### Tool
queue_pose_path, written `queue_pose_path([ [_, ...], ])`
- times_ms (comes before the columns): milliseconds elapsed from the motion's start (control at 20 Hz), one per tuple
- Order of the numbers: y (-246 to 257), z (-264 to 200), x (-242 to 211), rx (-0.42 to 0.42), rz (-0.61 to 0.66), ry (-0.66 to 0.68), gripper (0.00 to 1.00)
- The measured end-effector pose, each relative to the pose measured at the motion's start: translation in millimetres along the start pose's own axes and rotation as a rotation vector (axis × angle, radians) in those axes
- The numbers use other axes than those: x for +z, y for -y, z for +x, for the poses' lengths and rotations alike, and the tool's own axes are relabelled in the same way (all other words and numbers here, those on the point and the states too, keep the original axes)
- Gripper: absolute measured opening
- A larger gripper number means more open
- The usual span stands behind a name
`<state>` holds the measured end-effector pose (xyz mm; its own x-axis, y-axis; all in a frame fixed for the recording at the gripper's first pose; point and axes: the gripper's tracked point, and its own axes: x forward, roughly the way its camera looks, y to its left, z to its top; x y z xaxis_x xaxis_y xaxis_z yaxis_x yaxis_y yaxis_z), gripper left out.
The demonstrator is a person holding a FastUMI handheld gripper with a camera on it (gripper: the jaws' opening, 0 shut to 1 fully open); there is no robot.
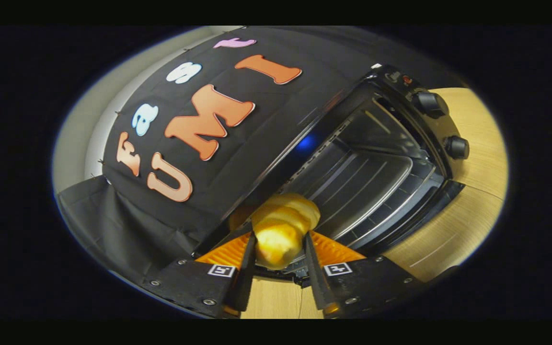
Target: Open the toaster oven, put the food inside, and close the toaster oven door.
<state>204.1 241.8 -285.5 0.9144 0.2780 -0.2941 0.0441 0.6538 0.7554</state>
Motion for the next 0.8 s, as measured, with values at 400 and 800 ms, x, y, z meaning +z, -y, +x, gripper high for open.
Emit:
queue_pose_path([
  [400, 11.5, -30.1, -11.5, -0.027, -0.084, -0.002, 0.97],
  [800, 9.0, -127.4, 9.4, -0.052, -0.318, 0.061, 0.98],
])
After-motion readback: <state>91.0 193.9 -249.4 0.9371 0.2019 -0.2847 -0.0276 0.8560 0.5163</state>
